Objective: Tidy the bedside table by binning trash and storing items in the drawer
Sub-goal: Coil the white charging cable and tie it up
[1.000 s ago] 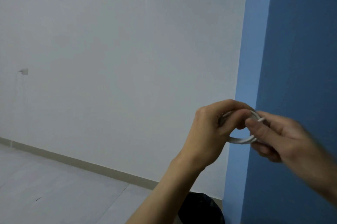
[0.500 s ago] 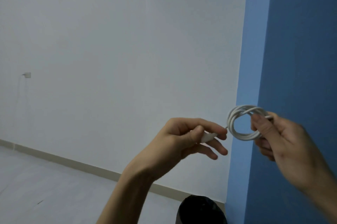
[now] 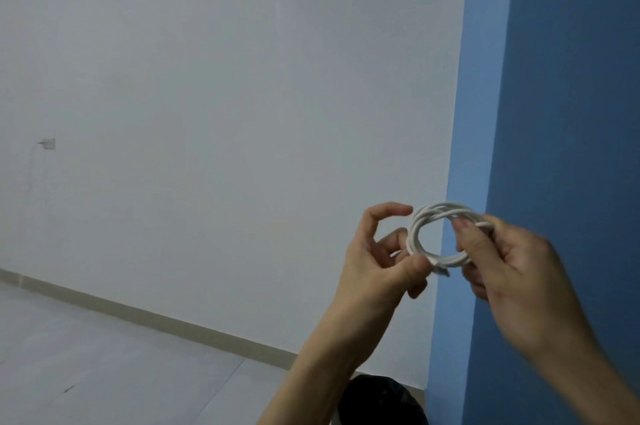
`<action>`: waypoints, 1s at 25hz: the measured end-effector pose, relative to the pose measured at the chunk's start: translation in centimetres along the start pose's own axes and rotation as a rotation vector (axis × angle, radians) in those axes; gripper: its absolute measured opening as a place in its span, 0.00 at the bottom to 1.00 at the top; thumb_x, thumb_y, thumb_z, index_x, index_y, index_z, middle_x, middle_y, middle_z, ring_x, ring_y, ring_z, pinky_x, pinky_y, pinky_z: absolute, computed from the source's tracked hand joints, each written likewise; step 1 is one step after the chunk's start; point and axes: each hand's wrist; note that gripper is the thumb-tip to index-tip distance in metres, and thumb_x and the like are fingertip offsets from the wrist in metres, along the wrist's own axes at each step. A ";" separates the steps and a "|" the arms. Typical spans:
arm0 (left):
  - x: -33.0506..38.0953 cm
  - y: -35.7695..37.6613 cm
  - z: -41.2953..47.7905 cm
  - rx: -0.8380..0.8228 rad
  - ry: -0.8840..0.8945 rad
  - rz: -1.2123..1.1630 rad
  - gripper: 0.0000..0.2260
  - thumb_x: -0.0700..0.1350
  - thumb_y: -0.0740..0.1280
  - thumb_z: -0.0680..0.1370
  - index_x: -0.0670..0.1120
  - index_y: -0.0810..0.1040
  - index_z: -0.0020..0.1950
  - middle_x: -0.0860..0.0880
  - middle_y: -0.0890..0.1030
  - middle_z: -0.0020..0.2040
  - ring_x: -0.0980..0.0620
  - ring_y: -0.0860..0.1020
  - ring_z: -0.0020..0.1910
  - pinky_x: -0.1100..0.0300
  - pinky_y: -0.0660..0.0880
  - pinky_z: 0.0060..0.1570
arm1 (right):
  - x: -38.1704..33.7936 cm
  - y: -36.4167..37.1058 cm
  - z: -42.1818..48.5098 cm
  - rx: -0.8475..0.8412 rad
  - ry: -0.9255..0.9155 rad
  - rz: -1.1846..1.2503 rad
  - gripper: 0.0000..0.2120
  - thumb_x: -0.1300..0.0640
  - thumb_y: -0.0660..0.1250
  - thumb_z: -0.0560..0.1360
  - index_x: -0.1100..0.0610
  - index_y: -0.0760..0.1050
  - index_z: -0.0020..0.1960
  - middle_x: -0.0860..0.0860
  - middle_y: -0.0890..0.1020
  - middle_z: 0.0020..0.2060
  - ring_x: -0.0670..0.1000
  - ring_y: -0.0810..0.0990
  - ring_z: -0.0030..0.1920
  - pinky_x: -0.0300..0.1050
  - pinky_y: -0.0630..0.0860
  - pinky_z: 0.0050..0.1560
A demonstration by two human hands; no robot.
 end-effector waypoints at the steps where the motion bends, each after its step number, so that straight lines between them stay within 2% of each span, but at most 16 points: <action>1: -0.2 0.3 0.1 0.014 0.002 0.033 0.17 0.44 0.69 0.67 0.47 0.75 0.55 0.53 0.73 0.31 0.57 0.68 0.25 0.65 0.67 0.29 | 0.0 0.0 -0.1 -0.001 0.000 0.008 0.19 0.46 0.59 0.73 0.59 0.70 0.32 0.49 0.68 0.17 0.44 0.61 0.19 0.34 0.59 0.20; 4: 0.0 1.1 0.3 0.074 0.032 0.168 0.11 0.51 0.68 0.70 0.46 0.78 0.46 0.56 0.73 0.27 0.58 0.68 0.24 0.65 0.67 0.27 | 0.3 0.0 -0.2 0.015 -0.033 0.004 0.23 0.40 0.60 0.73 0.61 0.73 0.36 0.48 0.70 0.20 0.45 0.63 0.21 0.34 0.60 0.21; 6: 0.1 1.7 0.4 0.157 0.051 0.246 0.07 0.47 0.69 0.73 0.44 0.76 0.41 0.55 0.71 0.26 0.56 0.67 0.24 0.65 0.66 0.25 | 0.4 0.1 -0.4 0.012 -0.069 -0.027 0.25 0.37 0.58 0.71 0.59 0.74 0.39 0.48 0.72 0.22 0.44 0.66 0.23 0.34 0.62 0.23; 9: 0.0 2.3 0.4 0.249 0.133 0.337 0.08 0.42 0.71 0.74 0.43 0.74 0.38 0.52 0.73 0.27 0.55 0.69 0.26 0.63 0.67 0.26 | 0.6 0.1 -1.0 0.021 -0.114 -0.113 0.24 0.35 0.54 0.68 0.55 0.74 0.41 0.51 0.73 0.27 0.47 0.66 0.24 0.45 0.64 0.25; 11: 0.1 2.3 0.3 0.277 0.211 0.470 0.09 0.44 0.72 0.73 0.43 0.74 0.38 0.48 0.77 0.30 0.50 0.75 0.29 0.56 0.74 0.30 | 0.7 -0.1 -1.1 0.025 -0.118 -0.138 0.24 0.34 0.54 0.68 0.55 0.73 0.40 0.52 0.73 0.26 0.48 0.65 0.24 0.47 0.64 0.25; 13: 0.1 2.0 0.3 0.302 0.267 0.670 0.08 0.44 0.71 0.73 0.46 0.74 0.37 0.50 0.78 0.36 0.47 0.76 0.38 0.53 0.76 0.39 | 0.9 -0.2 -1.1 0.005 -0.073 -0.036 0.24 0.35 0.56 0.67 0.57 0.72 0.38 0.51 0.69 0.23 0.44 0.62 0.23 0.40 0.60 0.21; 15: 0.3 1.9 0.4 0.271 0.280 0.741 0.06 0.40 0.68 0.73 0.44 0.73 0.38 0.51 0.74 0.42 0.52 0.74 0.43 0.62 0.74 0.41 | 0.9 -0.2 -1.1 -0.032 -0.006 0.086 0.24 0.35 0.58 0.68 0.57 0.72 0.36 0.50 0.66 0.20 0.43 0.60 0.22 0.33 0.59 0.21; 16: 0.4 2.0 0.4 0.218 0.264 0.688 0.04 0.38 0.67 0.74 0.41 0.73 0.40 0.48 0.74 0.43 0.54 0.73 0.42 0.63 0.72 0.40 | 0.8 -0.1 -1.2 -0.050 0.020 0.132 0.23 0.36 0.60 0.69 0.56 0.73 0.35 0.49 0.66 0.20 0.42 0.60 0.21 0.31 0.58 0.21; 18: 0.3 2.1 0.1 0.141 0.189 0.535 0.06 0.37 0.68 0.74 0.36 0.73 0.41 0.43 0.75 0.37 0.53 0.74 0.36 0.60 0.72 0.35 | 0.6 0.1 -1.3 -0.061 0.060 0.207 0.18 0.41 0.61 0.70 0.55 0.75 0.34 0.48 0.66 0.19 0.41 0.60 0.20 0.30 0.58 0.20; 20: 0.2 1.4 0.1 0.090 0.132 0.386 0.08 0.40 0.69 0.74 0.36 0.73 0.42 0.46 0.75 0.34 0.53 0.75 0.33 0.61 0.73 0.32 | 0.5 0.0 -1.2 -0.061 0.099 0.257 0.16 0.45 0.59 0.69 0.57 0.76 0.33 0.48 0.66 0.18 0.42 0.60 0.20 0.30 0.58 0.20; 23: 0.4 -0.3 0.2 -0.198 0.034 0.056 0.07 0.39 0.63 0.75 0.37 0.78 0.48 0.44 0.76 0.40 0.53 0.75 0.36 0.61 0.76 0.40 | 0.7 -0.6 -0.8 -0.060 0.195 0.359 0.17 0.48 0.59 0.73 0.57 0.73 0.30 0.46 0.62 0.18 0.44 0.57 0.19 0.33 0.56 0.18; 25: 0.4 -0.9 0.1 -0.246 -0.012 0.030 0.07 0.35 0.64 0.76 0.37 0.82 0.47 0.46 0.78 0.42 0.54 0.77 0.36 0.62 0.77 0.41 | 0.8 -0.8 -0.7 -0.113 0.263 0.448 0.16 0.46 0.61 0.72 0.56 0.73 0.32 0.46 0.60 0.19 0.44 0.55 0.20 0.31 0.55 0.18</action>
Point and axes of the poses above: each hand's wrist, its own z-axis towards the middle knuckle, its own y-axis out of the palm, x = y × z
